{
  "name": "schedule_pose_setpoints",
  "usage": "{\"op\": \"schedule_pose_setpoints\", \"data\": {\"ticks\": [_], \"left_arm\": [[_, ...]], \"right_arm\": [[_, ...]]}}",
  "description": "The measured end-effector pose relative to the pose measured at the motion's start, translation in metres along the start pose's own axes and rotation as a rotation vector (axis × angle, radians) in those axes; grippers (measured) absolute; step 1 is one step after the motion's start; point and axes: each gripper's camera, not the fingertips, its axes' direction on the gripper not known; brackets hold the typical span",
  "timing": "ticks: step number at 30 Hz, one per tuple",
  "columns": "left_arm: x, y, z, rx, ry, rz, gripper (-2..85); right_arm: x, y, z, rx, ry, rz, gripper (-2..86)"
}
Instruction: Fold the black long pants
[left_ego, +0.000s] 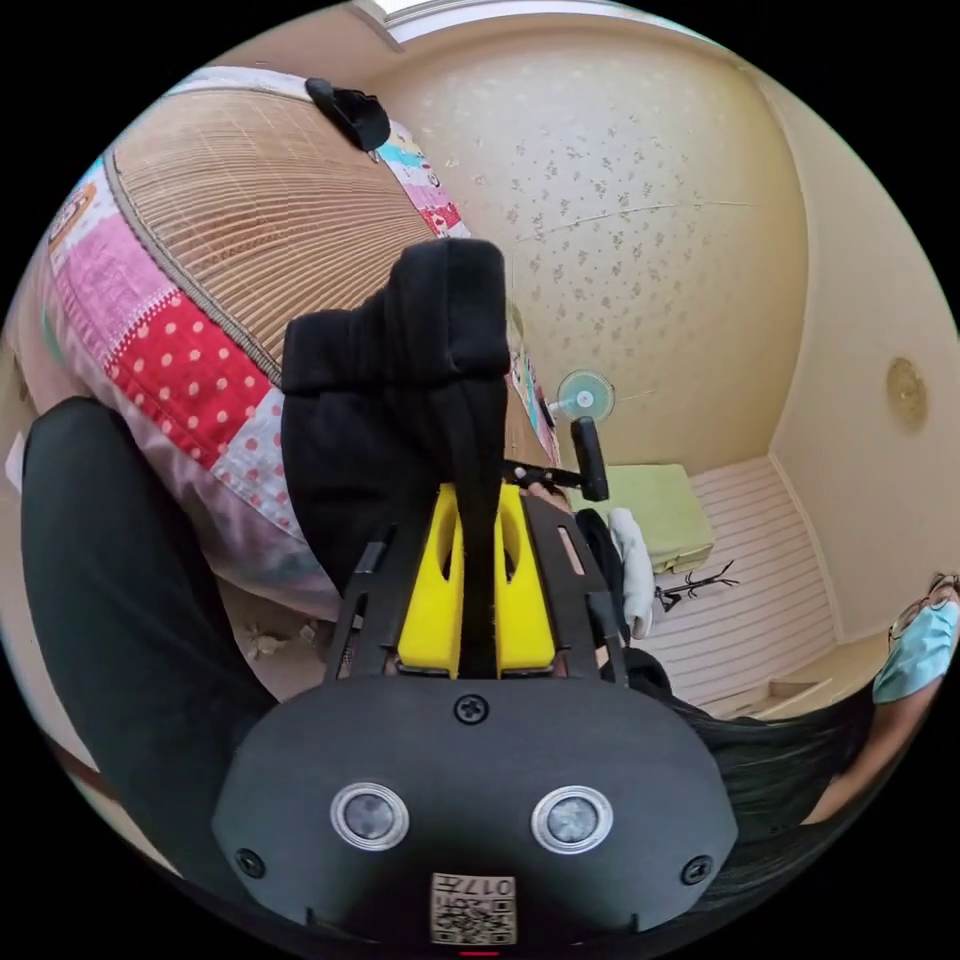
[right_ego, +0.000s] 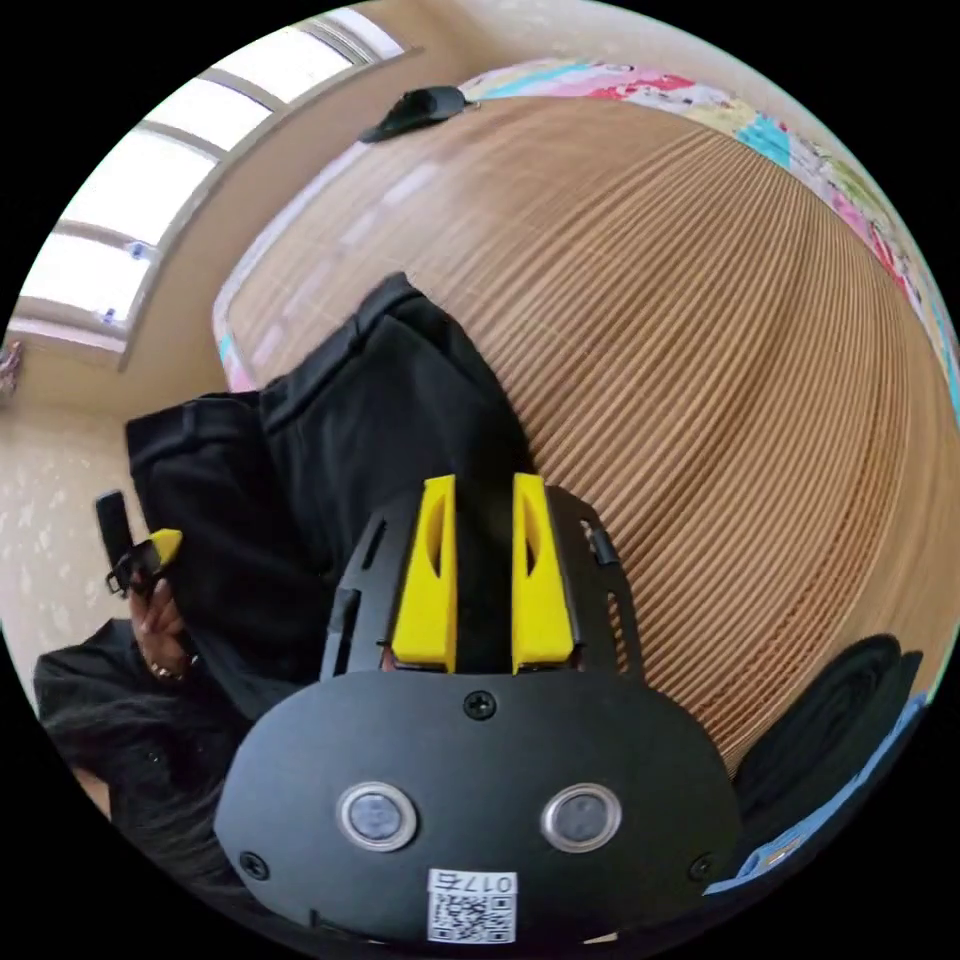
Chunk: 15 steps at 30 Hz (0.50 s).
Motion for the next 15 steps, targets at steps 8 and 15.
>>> {"op": "schedule_pose_setpoints", "data": {"ticks": [8, 15], "left_arm": [[0.078, 0.045, -0.119, 0.336, 0.06, 0.383, 3.9], [0.208, 0.073, -0.18, 0.488, -0.06, 0.752, 3.8]], "right_arm": [[-0.027, 0.209, -0.257, 0.741, -0.227, -0.015, 1.7], [-0.083, 0.452, -0.448, 1.51, -0.068, -0.114, 0.7]]}}
